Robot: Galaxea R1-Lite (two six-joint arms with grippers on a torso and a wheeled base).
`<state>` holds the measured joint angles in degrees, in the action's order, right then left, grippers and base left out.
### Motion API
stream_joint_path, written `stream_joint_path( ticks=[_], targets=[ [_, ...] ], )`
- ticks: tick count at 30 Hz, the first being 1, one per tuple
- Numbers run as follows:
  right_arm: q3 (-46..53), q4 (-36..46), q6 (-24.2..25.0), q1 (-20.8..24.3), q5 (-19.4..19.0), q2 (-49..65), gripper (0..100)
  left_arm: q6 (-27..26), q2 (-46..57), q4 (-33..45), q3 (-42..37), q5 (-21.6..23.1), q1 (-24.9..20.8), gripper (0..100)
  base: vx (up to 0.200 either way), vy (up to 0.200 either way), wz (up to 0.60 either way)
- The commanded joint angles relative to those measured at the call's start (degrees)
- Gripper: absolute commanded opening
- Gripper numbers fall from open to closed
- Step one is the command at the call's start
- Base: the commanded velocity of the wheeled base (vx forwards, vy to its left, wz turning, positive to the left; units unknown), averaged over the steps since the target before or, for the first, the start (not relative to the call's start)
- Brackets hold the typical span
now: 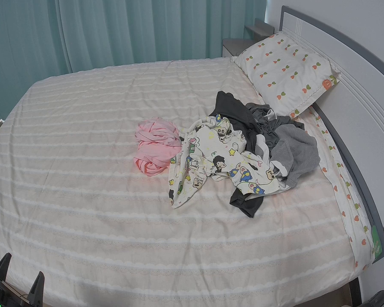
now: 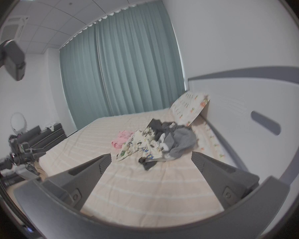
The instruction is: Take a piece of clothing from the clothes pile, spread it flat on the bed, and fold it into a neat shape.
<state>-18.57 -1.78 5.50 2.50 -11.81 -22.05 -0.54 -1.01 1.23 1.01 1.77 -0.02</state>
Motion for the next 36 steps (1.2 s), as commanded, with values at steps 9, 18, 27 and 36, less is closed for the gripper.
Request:
stream_joint_path(
  ticks=[9, 18, 27, 36],
  targets=[
    [-7.71, -24.59, 24.3, 13.41, -5.59, -65.49, 100, 0.01, 0.48, 0.0, -0.75, -0.01, 0.02, 100, 0.0, 0.0, 0.0],
    [-18.17, -33.11, 35.11, 13.41, -2.69, -85.35, 100, 0.01, 0.48, 0.0, -0.75, -0.01, 0.02, 100, 0.0, 0.0, 0.0],
    [-30.39, -34.96, 39.59, 13.15, 6.28, -97.74, 100, 0.01, 0.48, 0.0, -0.75, -0.01, 0.02, 100, 0.0, 0.0, 0.0],
    [-36.54, -34.61, 39.33, 13.41, 11.37, -101.7, 100, 0.01, 0.48, 0.0, -0.75, -0.01, 0.02, 100, 0.0, 0.0, 0.0]
  ],
)
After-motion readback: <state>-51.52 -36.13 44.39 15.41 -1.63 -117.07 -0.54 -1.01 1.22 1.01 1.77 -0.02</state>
